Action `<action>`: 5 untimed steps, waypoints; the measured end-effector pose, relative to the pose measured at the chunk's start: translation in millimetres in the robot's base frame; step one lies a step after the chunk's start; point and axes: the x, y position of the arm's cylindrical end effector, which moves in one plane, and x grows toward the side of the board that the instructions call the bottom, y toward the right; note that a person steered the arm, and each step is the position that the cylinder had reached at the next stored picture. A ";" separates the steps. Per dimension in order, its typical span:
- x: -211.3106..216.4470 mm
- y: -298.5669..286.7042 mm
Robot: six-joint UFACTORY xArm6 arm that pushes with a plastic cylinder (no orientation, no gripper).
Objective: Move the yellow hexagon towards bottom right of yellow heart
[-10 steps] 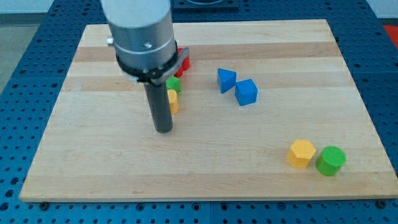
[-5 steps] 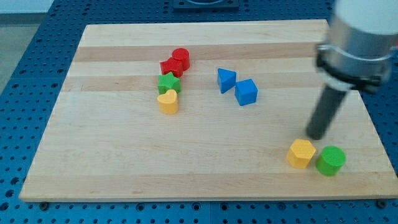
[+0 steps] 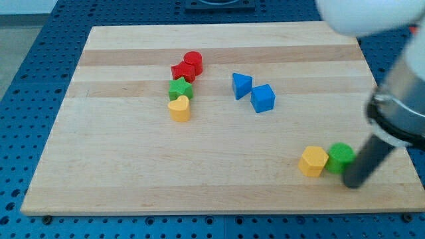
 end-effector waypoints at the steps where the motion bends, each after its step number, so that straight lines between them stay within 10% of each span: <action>1: -19.1 -58.3; 5: -41.5 -93.2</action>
